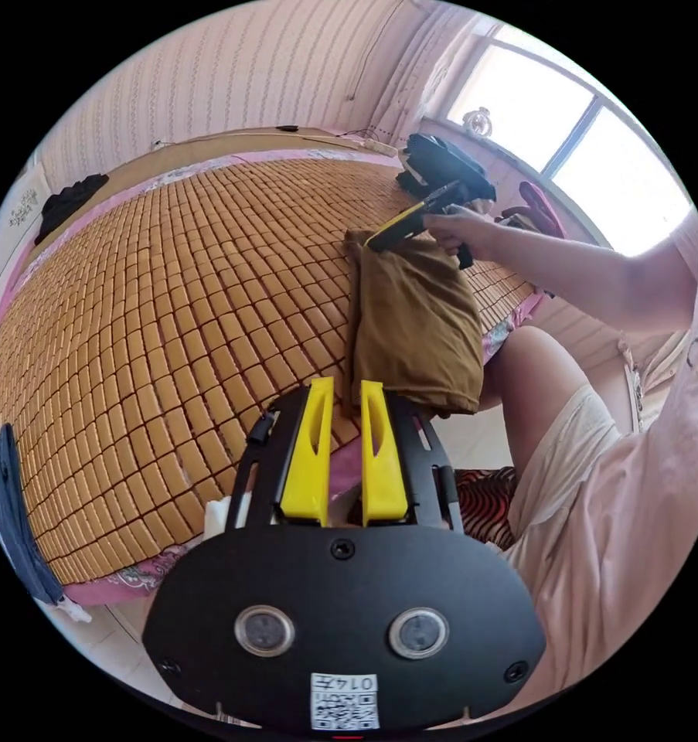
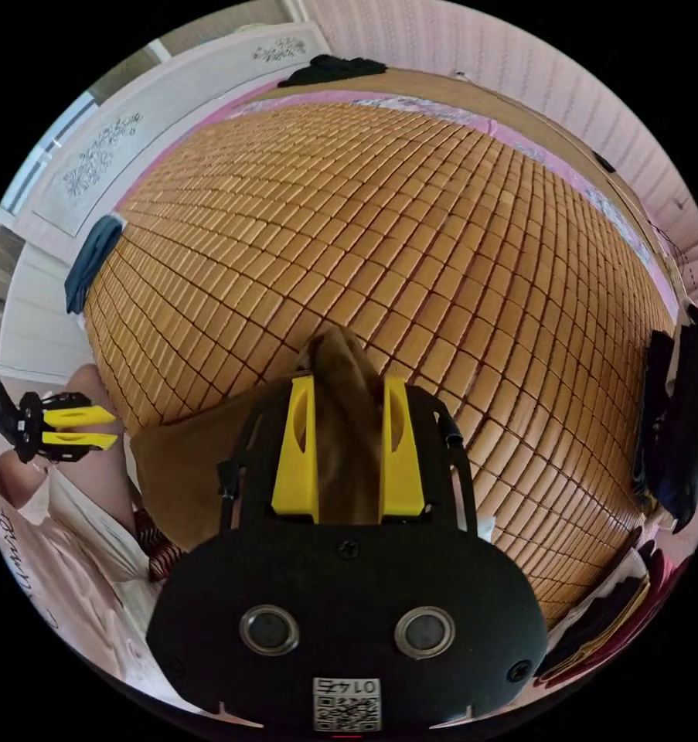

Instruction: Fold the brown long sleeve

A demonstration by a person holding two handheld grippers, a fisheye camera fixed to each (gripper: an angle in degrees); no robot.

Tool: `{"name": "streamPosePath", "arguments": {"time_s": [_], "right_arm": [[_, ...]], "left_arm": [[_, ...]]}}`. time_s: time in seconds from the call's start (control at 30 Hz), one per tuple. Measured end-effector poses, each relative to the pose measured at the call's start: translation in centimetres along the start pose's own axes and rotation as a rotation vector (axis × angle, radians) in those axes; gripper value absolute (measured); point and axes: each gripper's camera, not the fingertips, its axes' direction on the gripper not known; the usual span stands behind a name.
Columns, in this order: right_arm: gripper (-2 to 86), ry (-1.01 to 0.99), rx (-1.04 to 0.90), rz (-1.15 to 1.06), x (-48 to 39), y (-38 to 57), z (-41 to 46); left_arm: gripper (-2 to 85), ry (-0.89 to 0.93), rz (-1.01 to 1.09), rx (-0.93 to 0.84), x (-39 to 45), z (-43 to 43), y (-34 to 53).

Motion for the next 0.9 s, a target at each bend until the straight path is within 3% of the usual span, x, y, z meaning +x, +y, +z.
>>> {"name": "streamPosePath", "arguments": {"time_s": [0.1,0.2,0.4,0.67,0.9], "right_arm": [[10.0,0.036,-0.018,-0.030,-0.7,0.0,-0.8],[1.7,0.006,-0.022,-0.045,-1.0,0.7,-1.8],[-0.1,-0.016,0.078,-0.033,-1.3,3.8,-5.5],[-0.2,-0.137,0.382,0.014,-1.8,13.7,-17.2],[0.5,-0.313,0.609,-0.026,-4.4,19.1,-25.2]], "left_arm": [[9.1,0.028,-0.020,0.006,0.5,0.3,-0.3],[10.3,0.036,-0.035,-0.078,1.2,1.6,-0.2],[0.9,0.053,-0.072,-0.138,2.4,0.8,1.4],[-1.0,0.113,0.001,0.086,5.9,-9.0,6.2],[-1.0,-0.037,0.031,0.246,10.2,-20.5,12.0]]}}
